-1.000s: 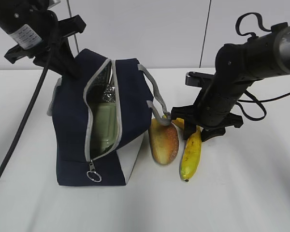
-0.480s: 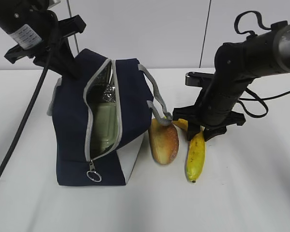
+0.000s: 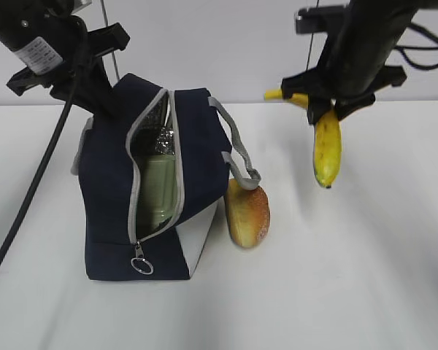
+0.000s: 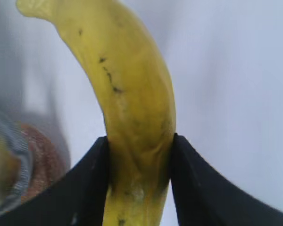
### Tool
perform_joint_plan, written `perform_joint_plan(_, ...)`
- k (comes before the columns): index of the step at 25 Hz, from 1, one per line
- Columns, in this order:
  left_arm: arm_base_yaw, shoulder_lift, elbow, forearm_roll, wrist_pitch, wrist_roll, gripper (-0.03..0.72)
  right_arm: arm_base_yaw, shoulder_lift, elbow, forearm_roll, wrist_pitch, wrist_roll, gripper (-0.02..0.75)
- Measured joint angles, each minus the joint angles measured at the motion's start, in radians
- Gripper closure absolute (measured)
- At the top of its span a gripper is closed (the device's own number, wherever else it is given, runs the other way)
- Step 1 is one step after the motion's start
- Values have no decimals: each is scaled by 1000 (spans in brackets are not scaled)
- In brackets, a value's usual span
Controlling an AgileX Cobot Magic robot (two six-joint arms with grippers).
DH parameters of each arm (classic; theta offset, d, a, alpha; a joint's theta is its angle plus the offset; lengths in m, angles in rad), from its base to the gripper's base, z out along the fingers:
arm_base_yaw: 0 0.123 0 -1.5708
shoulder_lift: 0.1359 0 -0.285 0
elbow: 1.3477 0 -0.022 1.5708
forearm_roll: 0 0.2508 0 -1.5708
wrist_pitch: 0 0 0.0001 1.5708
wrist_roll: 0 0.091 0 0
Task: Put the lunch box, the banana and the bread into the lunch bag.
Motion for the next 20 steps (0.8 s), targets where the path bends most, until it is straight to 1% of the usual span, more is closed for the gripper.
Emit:
perform_joint_plan(2, 0, 0, 0, 0, 0, 4, 690, 0, -40, -35, 11, 8, 2, 441)
perform_joint_plan(4, 0, 0, 0, 0, 0, 6, 690, 0, -66, -64, 85, 13, -20, 441)
perform_joint_plan(7, 0, 0, 0, 0, 0, 7, 690, 0, -84, -83, 344, 17, -149, 441)
perform_joint_plan(9, 0, 0, 0, 0, 0, 7, 690, 0, -84, -83, 548, 20, -256, 441)
perform_joint_plan(11, 0, 0, 0, 0, 0, 7, 690, 0, -78, -83, 709, 22, -327, 441)
perform_joint_plan(12, 0, 0, 0, 0, 0, 7, 690, 0, -73, -83, 762, 22, -357, 441)
perform_joint_plan(14, 0, 0, 0, 0, 0, 7, 690, 0, -51, -83, 915, 22, -429, 440)
perform_joint_plan(15, 0, 0, 0, 0, 0, 7, 690, 0, -40, -83, 976, 22, -454, 440)
perform_joint_plan(17, 0, 0, 0, 0, 0, 7, 690, 4, -8, -83, 1063, 23, -485, 440)
perform_joint_plan(20, 0, 0, 0, 0, 0, 7, 690, 17, 40, -83, 1130, 23, -499, 440)
